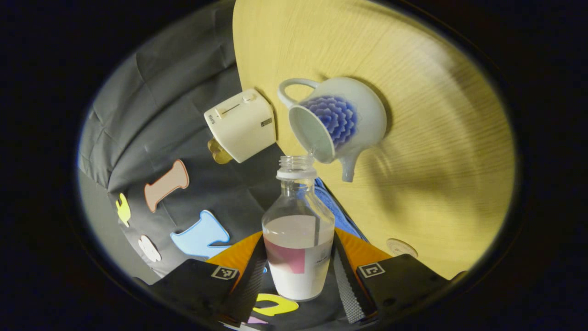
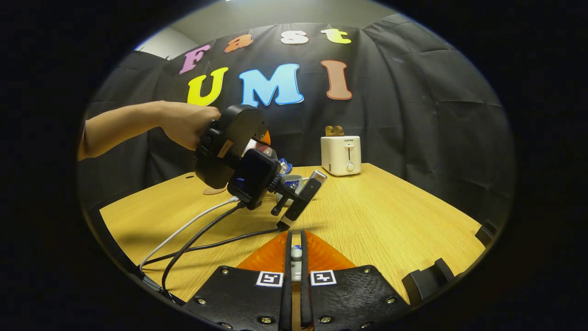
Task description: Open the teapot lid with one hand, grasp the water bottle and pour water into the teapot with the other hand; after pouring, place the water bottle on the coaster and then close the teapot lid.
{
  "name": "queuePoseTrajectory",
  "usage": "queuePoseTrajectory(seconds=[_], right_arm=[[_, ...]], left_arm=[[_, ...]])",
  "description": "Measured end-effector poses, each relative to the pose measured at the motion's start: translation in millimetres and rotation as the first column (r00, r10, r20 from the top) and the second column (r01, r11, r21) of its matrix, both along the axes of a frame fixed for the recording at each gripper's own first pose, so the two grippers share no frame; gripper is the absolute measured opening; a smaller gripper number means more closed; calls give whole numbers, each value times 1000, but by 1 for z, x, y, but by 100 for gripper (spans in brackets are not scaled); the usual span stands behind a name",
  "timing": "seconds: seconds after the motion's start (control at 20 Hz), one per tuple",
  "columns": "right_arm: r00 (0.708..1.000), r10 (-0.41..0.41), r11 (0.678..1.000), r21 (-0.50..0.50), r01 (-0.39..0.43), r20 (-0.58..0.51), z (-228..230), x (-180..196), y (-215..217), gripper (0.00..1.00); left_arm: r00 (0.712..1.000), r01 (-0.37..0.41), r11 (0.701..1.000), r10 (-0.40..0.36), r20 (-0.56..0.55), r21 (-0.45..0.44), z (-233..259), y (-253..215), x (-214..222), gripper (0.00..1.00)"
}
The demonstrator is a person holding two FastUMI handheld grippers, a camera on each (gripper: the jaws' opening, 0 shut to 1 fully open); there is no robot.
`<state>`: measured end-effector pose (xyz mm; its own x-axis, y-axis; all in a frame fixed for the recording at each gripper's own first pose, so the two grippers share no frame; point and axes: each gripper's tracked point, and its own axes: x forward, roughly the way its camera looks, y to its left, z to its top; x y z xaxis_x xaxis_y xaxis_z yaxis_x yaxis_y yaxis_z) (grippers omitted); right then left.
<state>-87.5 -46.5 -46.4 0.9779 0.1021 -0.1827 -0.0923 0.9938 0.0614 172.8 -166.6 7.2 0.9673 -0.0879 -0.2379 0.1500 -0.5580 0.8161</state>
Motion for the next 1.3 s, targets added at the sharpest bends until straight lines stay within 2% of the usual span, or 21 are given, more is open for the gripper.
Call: queuePoseTrajectory(seconds=[0.3, 0.35, 0.4, 0.6, 0.85, 0.95, 1.1, 1.2, 1.3], right_arm=[[1000, 0, 1000, -5, 0, -5, -1, 0, 0, 7], [1000, 0, 1000, -5, 0, -6, -1, 0, 0, 7], [1000, 0, 1000, -6, 0, -6, -2, 0, 0, 7], [1000, -3, 1000, -5, 3, -4, -1, -1, -1, 7], [1000, -13, 1000, 4, 13, 26, 8, -1, -4, 7], [999, -13, 1000, 2, 13, 34, 10, -1, -3, 7], [999, -8, 1000, -5, 9, 37, 12, 0, -1, 7], [999, -7, 1000, -5, 7, 43, 14, -1, 0, 7], [999, -8, 1000, -10, 9, 54, 17, 0, -1, 7]], left_arm=[[1000, 0, 1000, 0, 8, 14, 2, 1, 1, 86], [1000, 2, 1000, -2, 9, 16, 2, 0, 1, 80], [1000, 4, 1000, -4, 10, 14, 3, 0, 0, 86], [1000, 11, 1000, -11, 6, -4, 1, -2, -1, 86], [999, 13, 994, -17, -29, -111, -10, 2, 0, 86], [997, 21, 980, -35, -64, -199, -20, 1, -4, 87], [997, 25, 965, -44, -69, -261, -24, 1, -6, 87], [995, 18, 946, -47, -82, -323, -28, 3, -6, 86], [994, 12, 901, -58, -93, -434, -26, 5, -9, 87]])
